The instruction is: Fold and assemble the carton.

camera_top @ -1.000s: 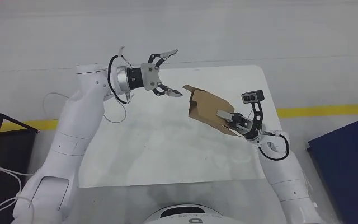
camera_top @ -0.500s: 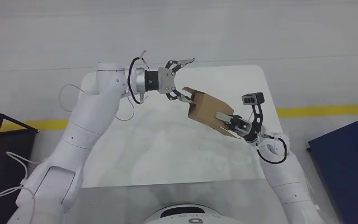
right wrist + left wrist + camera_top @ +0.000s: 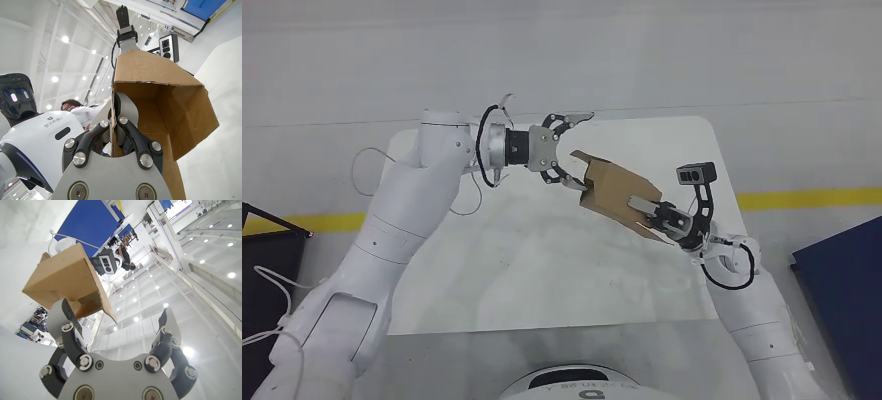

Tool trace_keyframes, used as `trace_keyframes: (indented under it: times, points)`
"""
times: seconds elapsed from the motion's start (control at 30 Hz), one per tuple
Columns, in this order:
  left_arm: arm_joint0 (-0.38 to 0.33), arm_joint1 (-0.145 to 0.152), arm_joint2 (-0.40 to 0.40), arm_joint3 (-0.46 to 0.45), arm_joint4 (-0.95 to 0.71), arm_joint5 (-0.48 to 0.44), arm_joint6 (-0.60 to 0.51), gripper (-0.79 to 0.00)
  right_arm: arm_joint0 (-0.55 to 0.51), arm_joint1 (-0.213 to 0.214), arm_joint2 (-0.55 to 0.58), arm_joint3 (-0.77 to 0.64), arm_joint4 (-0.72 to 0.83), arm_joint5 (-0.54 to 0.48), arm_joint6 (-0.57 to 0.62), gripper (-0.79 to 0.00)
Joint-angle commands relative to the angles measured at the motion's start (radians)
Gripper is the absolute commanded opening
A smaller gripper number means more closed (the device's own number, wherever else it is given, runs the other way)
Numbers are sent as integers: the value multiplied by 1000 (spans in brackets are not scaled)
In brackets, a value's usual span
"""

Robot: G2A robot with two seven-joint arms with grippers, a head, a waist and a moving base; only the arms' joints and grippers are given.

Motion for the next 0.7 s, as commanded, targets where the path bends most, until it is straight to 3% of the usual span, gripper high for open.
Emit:
trace_keyframes:
  times: [0.0,0.43,0.67]
  points:
    - [4,-1,4,3,-10,-4,-12,0,4,1,-5,1,-8,-9,-9,-785]
    - [-9,8,-54,58,-114,14,-59,0,27,15,-26,34,-1,-23,-23,-785]
    - [-35,13,-81,77,-101,-7,-21,0,43,19,-41,43,5,-21,-21,-785]
